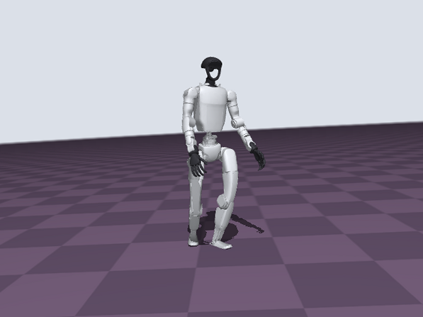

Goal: Walk

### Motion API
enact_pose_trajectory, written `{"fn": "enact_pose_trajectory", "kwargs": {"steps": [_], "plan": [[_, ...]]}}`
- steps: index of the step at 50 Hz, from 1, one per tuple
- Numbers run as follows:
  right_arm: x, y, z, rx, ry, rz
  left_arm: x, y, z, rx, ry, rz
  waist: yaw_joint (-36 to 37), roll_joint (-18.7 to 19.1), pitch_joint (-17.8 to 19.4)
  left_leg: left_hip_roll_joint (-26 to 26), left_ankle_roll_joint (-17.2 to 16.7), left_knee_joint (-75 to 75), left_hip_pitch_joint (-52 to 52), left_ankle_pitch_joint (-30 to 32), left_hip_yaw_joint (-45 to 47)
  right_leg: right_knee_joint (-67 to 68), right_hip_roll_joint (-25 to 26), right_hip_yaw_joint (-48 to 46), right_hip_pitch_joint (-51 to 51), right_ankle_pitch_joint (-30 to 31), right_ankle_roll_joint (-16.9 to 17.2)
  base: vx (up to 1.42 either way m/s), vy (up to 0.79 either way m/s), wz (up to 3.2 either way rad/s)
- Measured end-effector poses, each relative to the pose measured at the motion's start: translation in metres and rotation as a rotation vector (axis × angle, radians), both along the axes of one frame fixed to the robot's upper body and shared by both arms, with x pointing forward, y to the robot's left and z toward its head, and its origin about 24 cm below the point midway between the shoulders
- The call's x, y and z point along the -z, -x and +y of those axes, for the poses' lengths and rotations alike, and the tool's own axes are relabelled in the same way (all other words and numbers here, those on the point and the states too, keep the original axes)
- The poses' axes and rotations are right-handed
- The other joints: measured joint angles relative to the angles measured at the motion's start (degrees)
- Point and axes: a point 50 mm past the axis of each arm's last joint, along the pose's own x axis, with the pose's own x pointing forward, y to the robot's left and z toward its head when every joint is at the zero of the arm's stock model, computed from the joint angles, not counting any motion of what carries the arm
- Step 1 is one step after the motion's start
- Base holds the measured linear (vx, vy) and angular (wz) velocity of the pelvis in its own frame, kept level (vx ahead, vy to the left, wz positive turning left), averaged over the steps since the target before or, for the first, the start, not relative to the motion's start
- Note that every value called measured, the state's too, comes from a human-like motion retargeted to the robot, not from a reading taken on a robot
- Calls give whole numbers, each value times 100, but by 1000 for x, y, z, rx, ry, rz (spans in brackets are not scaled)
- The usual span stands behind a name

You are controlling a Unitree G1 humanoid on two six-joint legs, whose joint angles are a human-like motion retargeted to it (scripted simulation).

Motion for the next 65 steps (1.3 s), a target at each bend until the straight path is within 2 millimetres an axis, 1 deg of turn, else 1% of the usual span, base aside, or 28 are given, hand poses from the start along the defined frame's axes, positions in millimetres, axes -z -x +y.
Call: {"fn": "enact_pose_trajectory", "kwargs": {"steps": [2, 4, 6, 9, 12, 16, 18, 22, 23, 25, 28, 30, 32, 33, 35, 37, 38, 40, 42, 45, 50, 53, 54, 57, 58, 60, 62, 65], "plan": [[1, 4, -2, -9, 4, 12, -7, -14, -3, 40, -13, -48, -91, -53, 17, -160, 18, -104, 147, -44, 64, 505, -369, -82, -140, -74, -12, 10, 10, -7], [2, 7, -3, -21, 2, 21, -15, -28, -6, 78, -27, -91, -167, -26, 20, -235, 29, -339, 282, 8, 116, 833, -641, -111, -398, -213, -234, 6, 12, -24], [2, 8, -4, -32, 2, 27, -22, -40, -9, 113, -39, -124, -264, 27, 3, -300, 31, -647, 410, 105, 139, 1087, -780, -79, -733, -213, -437, 7, 10, -20], [3, 9, -5, -46, 0, 39, -29, -54, -15, 158, -49, -148, -454, 99, -44, -430, 10, -1144, 593, 294, 144, 1282, -837, 14, -1306, -213, -595, 11, 4, -7], [4, 12, -4, -53, -4, 54, -32, -63, -22, 198, -47, -151, -652, 167, -139, -547, -20, -1637, 731, 510, 129, 1048, -692, 121, -1860, -213, -604, 15, -2, 4], [8, 18, -2, -47, -14, 85, -30, -65, -32, 248, -25, -128, -875, 220, -297, -685, -47, -2237, 938, 750, 49, 496, -319, 334, -2377, -213, -404, 22, -7, 15], [8, 19, -2, -37, -19, 96, -29, -68, -36, 272, -10, -115, -875, 384, -215, -550, -45, -2361, 1153, 676, -26, 92, 98, 346, -2272, -167, -362, 28, -6, -9], [12, 28, -2, -15, -25, 127, -19, -57, -46, 294, 23, -67, -971, 217, -223, -720, -10, -2411, 1398, 625, -110, 124, 119, 679, -2328, -61, -197, 21, -4, 16], [13, 30, -2, -9, -26, 131, -17, -54, -47, 294, 30, -54, -980, 173, -225, -755, 6, -2412, 1463, 596, -141, 177, 119, 751, -2309, -46, -189, 21, -2, 5], [12, 27, -3, 1, -28, 129, -15, -52, -46, 286, 42, -39, -888, 265, 0, -603, 53, -2355, 1784, 401, -229, -21, 381, 709, -1871, 27, -251, 23, -2, -15], [14, 32, -4, 20, -28, 140, -6, -37, -45, 255, 63, 1, -844, 74, -40, -696, 45, -2315, 1915, 400, -260, 188, 265, 874, -1829, -71, -254, 18, -5, 4], [13, 28, -3, 30, -33, 133, -4, -32, -39, 223, 65, 14, -731, 202, 104, -361, 61, -1576, 1841, -68, -288, -205, 587, 743, -1359, -7, -368, 22, -4, -8], [13, 29, -4, 37, -32, 134, 1, -21, -35, 185, 69, 37, -648, 68, 127, -280, 33, -851, 1656, -281, -300, -125, 533, 801, -1252, -73, -371, 17, -8, -1], [13, 27, -2, 39, -36, 130, 2, -18, -29, 163, 61, 42, -579, 92, 182, -60, 41, 20, 1372, -652, -372, -250, 683, 751, -1088, -61, -426, 16, -9, -6], [12, 25, 0, 37, -33, 127, 5, -6, -21, 124, 49, 63, -427, 62, 283, 289, -12, 1463, 915, -968, -338, -200, 788, 699, -927, -137, -472, 13, -9, -4], [10, 17, 3, 32, -34, 110, 5, 0, -9, 92, 18, 72, -221, 272, 377, 1219, -196, 3247, 325, -951, -109, -373, 1239, 466, -748, -133, -603, 12, -9, -12], [9, 13, 4, 29, -33, 101, 6, 4, -4, 77, 5, 80, -88, 387, 402, 1619, -202, 3880, 50, -1025, -141, -489, 1486, 378, -672, -109, -658, 13, -9, -31], [6, 5, 4, 25, -26, 84, 7, 13, 4, 47, -14, 102, 168, 554, 420, 2154, -160, 4612, -433, -1237, -290, -758, 1885, 274, -521, -41, -726, 15, -8, -35], [1, -6, 4, 27, -20, 59, 9, 20, 11, 15, -26, 129, 341, 593, 382, 2325, -111, 4623, -872, -1331, -451, -1314, 2147, 234, -311, 139, -749, 19, -7, -11], [-4, -18, 5, 31, -22, 24, 14, 38, 19, -33, -31, 185, 447, 432, 282, 2078, -100, 3924, -1319, -1281, -556, -1754, 2133, 243, -190, 233, -705, 20, -3, 13], [-13, -35, 13, 34, -44, -40, 19, 63, 29, -98, -26, 260, 465, 217, 72, 1446, -241, 2422, -1601, -822, -882, -2331, 2076, 295, 41, 325, -658, 21, 0, 11], [-15, -39, 17, 37, -54, -61, 24, 84, 31, -133, -14, 321, 467, 189, -13, 1298, -298, 2224, -1599, -613, -1058, -2294, 2052, 323, 71, 276, -631, 16, 3, 0], [-15, -40, 18, 38, -56, -65, 24, 87, 32, -141, -10, 330, 456, 177, -41, 1250, -283, 2128, -1535, -568, -1080, -2339, 2044, 342, 111, 276, -633, 17, 4, -1], [-13, -36, 21, 40, -60, -57, 25, 86, 31, -149, -2, 326, 430, 182, -98, 1186, -218, 2090, -1422, -594, -1109, -2239, 1970, 337, 157, 224, -601, 14, 6, 1], [-13, -36, 21, 39, -59, -57, 23, 80, 31, -149, -1, 311, 416, 162, -106, 1100, -175, 1852, -1269, -563, -1091, -2324, 1945, 369, 222, 246, -612, 16, 6, -2], [-8, -28, 22, 39, -60, -34, 22, 72, 28, -140, 2, 283, 397, 192, -121, 1096, -170, 1989, -1244, -637, -1086, -2069, 1849, 323, 201, 188, -562, 14, 6, -3], [-7, -25, 20, 38, -59, -21, 18, 52, 24, -125, 5, 225, 374, 170, -110, 942, -120, 1592, -952, -567, -1026, -2035, 1743, 354, 261, 187, -565, 14, 6, -5], [0, -11, 21, 37, -60, 21, 12, 29, 16, -87, 9, 143, 321, 239, -138, 956, -131, 1870, -945, -733, -971, -1559, 1581, 287, 178, 67, -498, 10, 7, -11]]}}
